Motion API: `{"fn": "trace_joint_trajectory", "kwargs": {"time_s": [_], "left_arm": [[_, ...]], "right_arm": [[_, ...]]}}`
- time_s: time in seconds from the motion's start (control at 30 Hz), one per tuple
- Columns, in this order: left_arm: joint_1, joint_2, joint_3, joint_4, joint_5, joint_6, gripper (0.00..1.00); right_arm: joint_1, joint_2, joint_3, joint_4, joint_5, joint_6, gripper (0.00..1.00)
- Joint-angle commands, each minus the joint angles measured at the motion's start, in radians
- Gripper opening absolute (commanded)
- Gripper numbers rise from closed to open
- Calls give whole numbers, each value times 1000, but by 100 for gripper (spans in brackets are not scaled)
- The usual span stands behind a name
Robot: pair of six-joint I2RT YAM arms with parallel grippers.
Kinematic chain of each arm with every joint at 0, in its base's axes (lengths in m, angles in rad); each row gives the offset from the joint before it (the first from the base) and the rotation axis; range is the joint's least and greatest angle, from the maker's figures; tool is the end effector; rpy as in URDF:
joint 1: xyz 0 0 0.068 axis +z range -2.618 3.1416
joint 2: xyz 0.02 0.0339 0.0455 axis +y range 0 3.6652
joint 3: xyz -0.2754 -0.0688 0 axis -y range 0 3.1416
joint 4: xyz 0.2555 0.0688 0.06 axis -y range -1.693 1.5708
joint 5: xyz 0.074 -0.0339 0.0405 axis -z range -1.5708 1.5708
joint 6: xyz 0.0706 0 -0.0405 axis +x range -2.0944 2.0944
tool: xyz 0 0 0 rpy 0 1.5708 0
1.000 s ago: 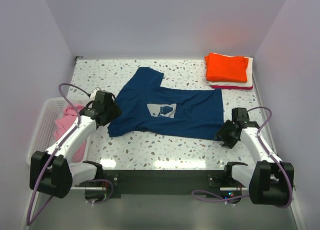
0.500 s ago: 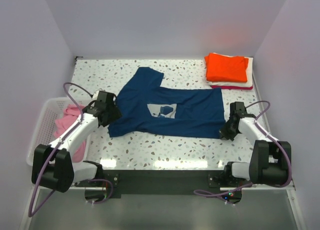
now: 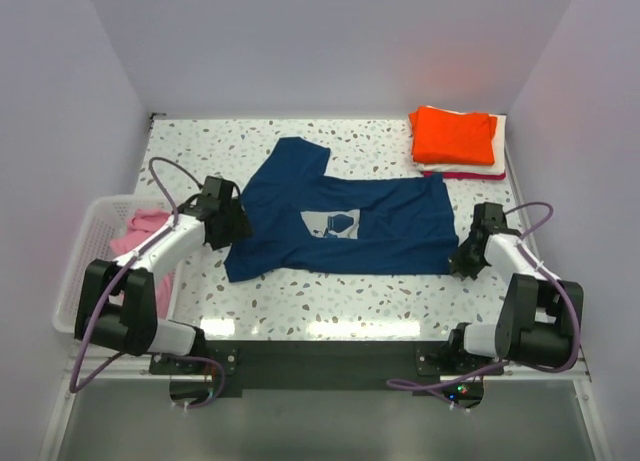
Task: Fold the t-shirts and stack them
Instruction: Fold the tshirt
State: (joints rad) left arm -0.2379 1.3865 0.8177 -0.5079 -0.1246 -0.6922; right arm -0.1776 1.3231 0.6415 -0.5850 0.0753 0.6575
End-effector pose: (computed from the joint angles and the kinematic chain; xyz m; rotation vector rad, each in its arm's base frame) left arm 0.2795 -0.0587 0.1703 -0.6353 2.5642 -0.1515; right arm 0.2274 -0.0462 0.1283 1.1619 2.5788 -0.0005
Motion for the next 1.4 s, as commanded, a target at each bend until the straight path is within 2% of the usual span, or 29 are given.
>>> {"fn": "trace_joint_trajectory", "kwargs": {"time_s": [0.0,0.1,0.27,0.43,0.47,0.53,0.57,0.67,0.83,0.97,1.07,1.37], "left_arm": [[11,38,61,116,118,103,65],[11,81,118,150,204,138,65],[11,169,196,140,191,131,64],[11,275,299,112,129,123,55],[11,293,316,111,128,123,50],[12,345,366,100,85,128,47],[11,362,379,97,77,128,42],[11,411,420,81,11,137,40],[17,460,457,72,-49,149,40],[18,483,475,78,-58,157,43],[18,505,486,69,-67,160,43],[23,533,480,98,-58,168,43]], "right_arm": [[-7,37,-3,54,-8,-32,1],[-8,19,-11,59,-43,-58,13],[-7,-111,-14,42,-159,-127,38],[42,-297,23,53,-255,-162,43],[117,-301,58,74,-238,-145,44],[231,-289,98,112,-162,-131,46],[319,-242,151,146,-149,-124,46],[421,-101,227,239,-154,-124,42],[510,72,363,451,-235,-173,38],[569,226,460,533,-255,-191,37],[619,361,536,576,-290,-182,34],[760,677,783,580,-290,-202,34]]}}
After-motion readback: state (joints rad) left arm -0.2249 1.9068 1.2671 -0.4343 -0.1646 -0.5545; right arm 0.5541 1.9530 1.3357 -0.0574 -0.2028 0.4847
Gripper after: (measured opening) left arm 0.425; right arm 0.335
